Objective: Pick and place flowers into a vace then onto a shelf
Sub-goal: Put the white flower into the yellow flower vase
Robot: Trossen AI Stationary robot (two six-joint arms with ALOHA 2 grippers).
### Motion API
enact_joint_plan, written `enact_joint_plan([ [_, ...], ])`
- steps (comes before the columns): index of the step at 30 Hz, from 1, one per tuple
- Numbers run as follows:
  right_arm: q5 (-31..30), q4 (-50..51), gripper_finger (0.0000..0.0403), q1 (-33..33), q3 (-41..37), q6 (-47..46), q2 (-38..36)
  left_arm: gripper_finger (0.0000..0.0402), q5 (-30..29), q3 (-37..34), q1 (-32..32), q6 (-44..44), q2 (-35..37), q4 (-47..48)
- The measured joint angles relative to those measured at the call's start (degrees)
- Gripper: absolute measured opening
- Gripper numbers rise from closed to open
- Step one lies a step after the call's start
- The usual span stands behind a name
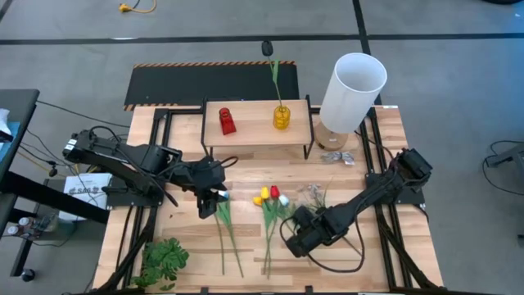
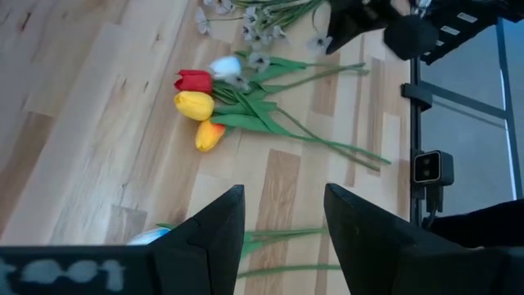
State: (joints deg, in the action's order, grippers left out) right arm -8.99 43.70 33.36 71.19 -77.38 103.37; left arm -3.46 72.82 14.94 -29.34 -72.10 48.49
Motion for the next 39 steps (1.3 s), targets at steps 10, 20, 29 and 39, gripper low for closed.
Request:
enact_joint_plan([
  [10,3.4,12.7,0.0000,1.8,12.1,6.5,0.0,0.0158,3.0,0.0,0.0,0.9,0.0,0.1],
  [20,6.1,15.2,0.0000,3.7,19.3,8.9,0.0,0.0158,7.5,0.0,0.0,0.1,0.0,0.6],
  [29,4.4,20.5,0.0000,3.4,20.6,8.4,0.0,0.0158,6.2,0.0,0.0,0.2,-0.4,0.6],
  [39,5.8,24.3,0.0000,-0.6,14.2,0.7,0.0,0.0158,4.3,0.0,0.0,-0.5,-0.3,0.7],
])
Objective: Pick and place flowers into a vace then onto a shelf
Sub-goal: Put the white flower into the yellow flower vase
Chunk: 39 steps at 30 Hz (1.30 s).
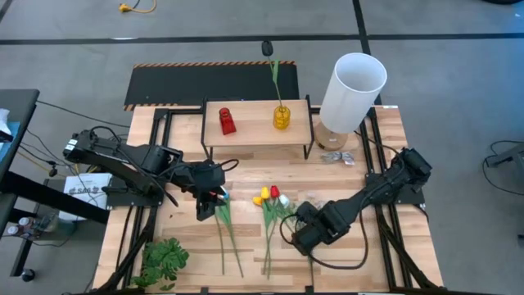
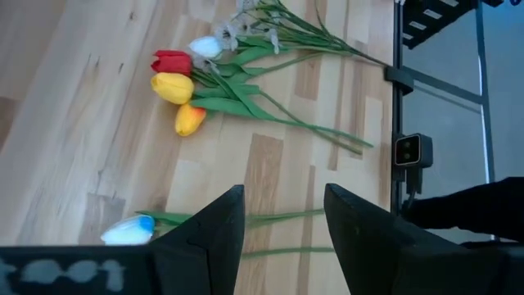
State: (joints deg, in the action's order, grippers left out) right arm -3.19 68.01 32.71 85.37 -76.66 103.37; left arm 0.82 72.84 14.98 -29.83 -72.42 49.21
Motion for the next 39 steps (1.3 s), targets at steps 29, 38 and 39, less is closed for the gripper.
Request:
enact_joint_plan([
  [29,4.4,-21.6,0.0214,7.5,-12.8,-26.7,0.0,0.0158,-4.1,0.0,0.0,0.7,0.0,1.1],
  [38,0.1,-30.9,0.0242,6.4,-18.3,-31.5,0.5,0.0158,-4.5,0.0,0.0,0.9,0.0,1.1],
  [39,-0.1,-32.3,0.0241,6.1,-19.1,-31.5,0.7,0.0158,-4.5,0.0,0.0,1.1,0.0,1.1],
])
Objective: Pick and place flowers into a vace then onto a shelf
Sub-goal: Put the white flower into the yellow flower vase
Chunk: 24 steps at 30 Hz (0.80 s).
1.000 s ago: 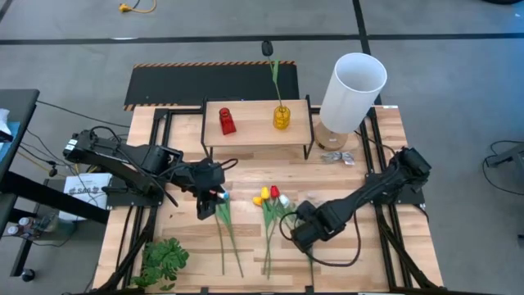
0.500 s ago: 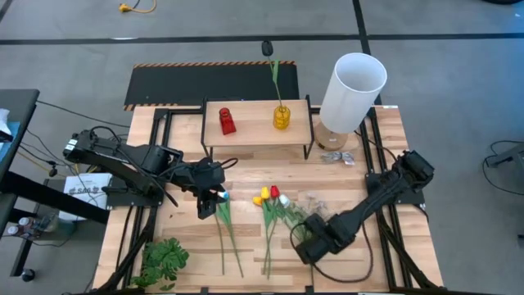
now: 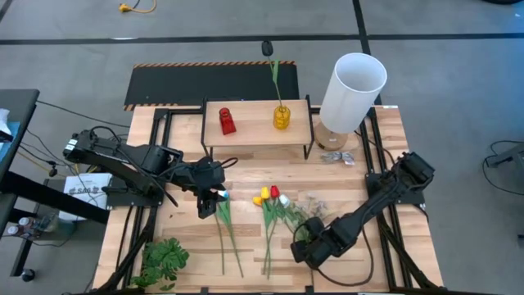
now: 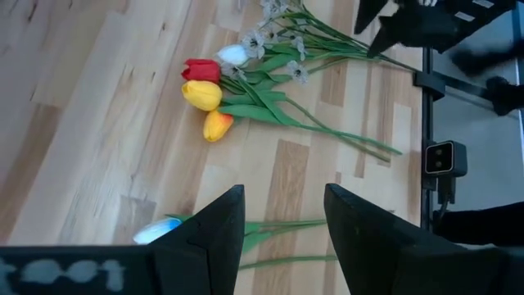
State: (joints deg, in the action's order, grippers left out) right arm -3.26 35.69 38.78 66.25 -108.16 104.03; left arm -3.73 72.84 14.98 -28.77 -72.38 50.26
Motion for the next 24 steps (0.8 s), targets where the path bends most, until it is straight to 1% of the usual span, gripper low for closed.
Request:
enact_joint_plan([
  [3,-0.5,-1.3,0.0233,-0.8,-1.1,0.0,0.2,0.0158,0.0,0.0,0.0,0.5,0.0,0.0],
  [7,-0.4,-0.4,0.0217,-1.8,-1.3,0.6,1.5,0.0158,0.2,0.0,0.0,0.5,0.0,0.0],
  [9,-0.1,-1.9,0.0208,-2.0,-1.0,0.6,2.4,0.0158,0.2,0.0,0.0,0.5,0.0,0.0],
  [13,0.4,-1.5,0.0187,-2.5,-1.1,1.6,3.9,0.0158,0.2,0.0,0.0,0.5,0.0,0.1],
  [18,-0.1,-0.8,0.0155,-2.3,-1.1,1.7,4.0,0.0158,0.2,0.0,0.0,0.5,0.0,0.2],
  [21,-1.5,-0.8,0.0129,-1.6,-1.2,1.7,3.7,0.0158,0.2,0.0,0.0,0.5,0.0,0.2],
  [24,-1.6,-0.6,0.0101,-1.2,-1.2,1.7,3.7,0.0158,0.2,0.0,0.0,0.5,0.0,0.2],
])
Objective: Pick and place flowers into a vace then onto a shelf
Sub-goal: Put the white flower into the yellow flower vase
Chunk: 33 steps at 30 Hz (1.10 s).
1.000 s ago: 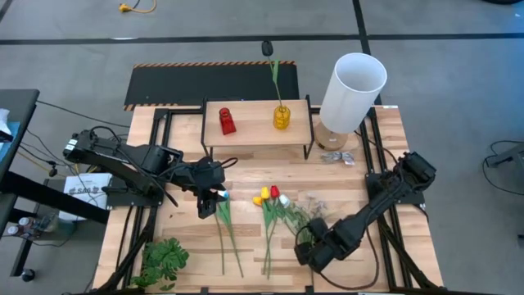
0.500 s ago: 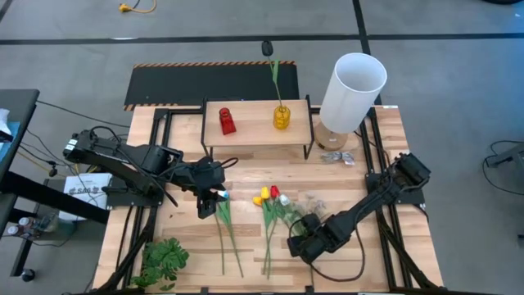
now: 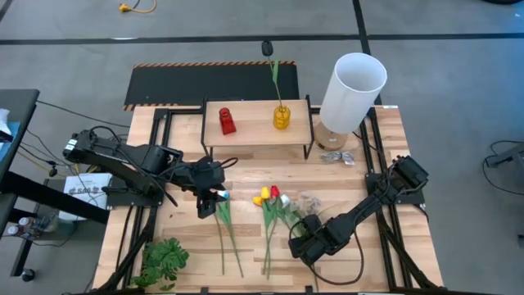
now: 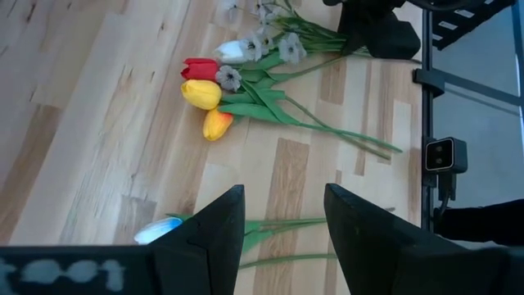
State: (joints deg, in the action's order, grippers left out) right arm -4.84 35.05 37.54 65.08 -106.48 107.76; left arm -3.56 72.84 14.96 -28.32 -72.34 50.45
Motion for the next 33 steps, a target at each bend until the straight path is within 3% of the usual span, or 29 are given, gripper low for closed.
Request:
enact_joint_plan([
  [17,-2.4,3.0,0.0009,2.0,3.8,2.0,0.0,0.0158,-0.3,0.0,0.0,-0.1,0.0,-0.1],
  [21,-3.1,8.8,0.0010,2.9,6.9,1.9,-0.1,0.0158,-0.9,0.0,0.0,-0.1,0.0,-0.2],
  [29,-4.8,31.6,0.0005,5.8,16.1,-1.8,-0.1,0.0158,-1.4,0.0,0.0,0.0,0.0,-0.2],
  [33,-4.5,34.8,0.0007,7.3,17.5,-3.1,-0.1,0.0158,-2.0,0.0,0.0,0.0,0.0,-0.2],
])
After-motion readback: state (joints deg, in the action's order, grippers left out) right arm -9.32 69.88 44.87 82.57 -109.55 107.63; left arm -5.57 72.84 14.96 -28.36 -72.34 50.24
